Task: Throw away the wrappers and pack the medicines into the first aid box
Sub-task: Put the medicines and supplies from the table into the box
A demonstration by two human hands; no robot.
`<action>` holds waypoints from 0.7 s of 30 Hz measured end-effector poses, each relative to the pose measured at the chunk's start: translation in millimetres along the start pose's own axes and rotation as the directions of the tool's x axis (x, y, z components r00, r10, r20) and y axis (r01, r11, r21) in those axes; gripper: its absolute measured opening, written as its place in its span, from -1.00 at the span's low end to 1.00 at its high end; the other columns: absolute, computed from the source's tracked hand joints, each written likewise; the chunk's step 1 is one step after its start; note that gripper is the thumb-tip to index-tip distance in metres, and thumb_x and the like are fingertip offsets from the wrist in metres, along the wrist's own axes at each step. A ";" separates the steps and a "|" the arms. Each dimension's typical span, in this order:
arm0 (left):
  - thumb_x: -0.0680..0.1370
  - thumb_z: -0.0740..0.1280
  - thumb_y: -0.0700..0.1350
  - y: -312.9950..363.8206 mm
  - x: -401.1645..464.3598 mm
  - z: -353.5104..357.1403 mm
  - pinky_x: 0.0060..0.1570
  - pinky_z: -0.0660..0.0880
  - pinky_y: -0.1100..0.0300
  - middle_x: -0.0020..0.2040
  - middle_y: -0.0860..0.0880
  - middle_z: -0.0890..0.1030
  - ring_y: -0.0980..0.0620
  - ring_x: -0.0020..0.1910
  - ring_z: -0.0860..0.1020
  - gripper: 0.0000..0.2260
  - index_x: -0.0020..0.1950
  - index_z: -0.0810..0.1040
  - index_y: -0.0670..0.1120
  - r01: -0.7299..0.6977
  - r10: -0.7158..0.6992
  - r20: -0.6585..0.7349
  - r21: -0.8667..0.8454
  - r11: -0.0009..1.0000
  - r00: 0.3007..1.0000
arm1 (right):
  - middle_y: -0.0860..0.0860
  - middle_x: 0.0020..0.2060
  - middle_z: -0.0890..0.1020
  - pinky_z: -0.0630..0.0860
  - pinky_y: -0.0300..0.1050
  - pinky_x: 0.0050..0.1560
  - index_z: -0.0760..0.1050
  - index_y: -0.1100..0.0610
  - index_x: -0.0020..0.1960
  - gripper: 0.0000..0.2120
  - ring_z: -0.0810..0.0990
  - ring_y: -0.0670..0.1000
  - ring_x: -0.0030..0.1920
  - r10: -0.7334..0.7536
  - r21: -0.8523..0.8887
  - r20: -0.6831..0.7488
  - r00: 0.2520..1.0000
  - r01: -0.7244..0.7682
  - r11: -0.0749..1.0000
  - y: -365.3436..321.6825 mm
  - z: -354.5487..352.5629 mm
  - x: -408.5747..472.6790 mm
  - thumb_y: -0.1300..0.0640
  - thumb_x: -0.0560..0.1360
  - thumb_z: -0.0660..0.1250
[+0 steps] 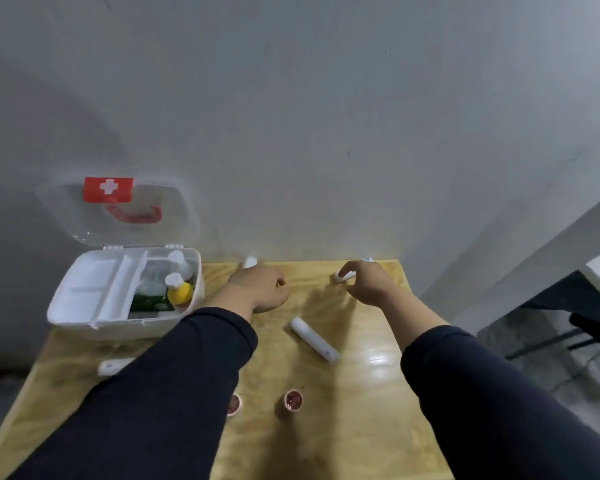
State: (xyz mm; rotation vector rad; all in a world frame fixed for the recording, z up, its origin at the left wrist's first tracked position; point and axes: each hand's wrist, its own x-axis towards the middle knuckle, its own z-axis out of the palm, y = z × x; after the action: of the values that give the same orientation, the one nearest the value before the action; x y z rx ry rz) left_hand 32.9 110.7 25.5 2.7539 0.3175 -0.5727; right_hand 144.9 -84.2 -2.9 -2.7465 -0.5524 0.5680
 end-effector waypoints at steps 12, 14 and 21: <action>0.59 0.21 0.12 8.2 15.3 42.4 0.07 0.50 0.10 0.31 0.06 0.53 -0.04 0.21 0.53 -0.62 0.38 0.45 0.06 0.195 -0.192 0.033 -0.152 0.969 0.981 | 0.05 0.23 0.52 0.41 -0.01 0.30 0.60 -0.02 0.13 -0.65 0.50 0.12 0.26 -0.187 -0.121 0.111 0.976 0.200 0.972 29.1 7.1 45.6 0.27 0.45 0.23; 0.58 0.22 0.12 9.5 14.0 43.2 0.14 0.51 0.06 0.32 0.05 0.53 -0.04 0.24 0.52 -0.61 0.38 0.45 0.03 0.197 -0.194 0.035 -0.146 0.969 0.980 | 0.06 0.21 0.52 0.46 -0.02 0.24 0.60 -0.01 0.13 -0.73 0.49 0.12 0.25 -0.192 -0.064 0.110 0.975 0.200 0.978 22.3 13.7 39.5 0.15 0.47 0.27; 0.58 0.20 0.14 10.2 0.9 42.4 0.19 0.50 0.02 0.31 0.02 0.55 -0.05 0.23 0.53 -0.59 0.38 0.47 0.02 0.175 -0.172 0.039 -0.125 0.976 0.984 | 0.08 0.15 0.54 0.47 0.00 0.06 0.47 0.07 0.16 -0.61 0.47 0.14 0.21 -0.227 -0.054 0.116 0.967 0.234 0.971 -9.1 40.4 -1.3 -0.18 0.48 0.27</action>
State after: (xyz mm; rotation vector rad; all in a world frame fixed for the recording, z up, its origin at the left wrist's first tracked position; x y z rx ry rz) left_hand 21.6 86.9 -9.3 2.6081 0.5724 -0.6113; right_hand 123.7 -68.9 -35.1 -2.6721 -0.9188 0.6553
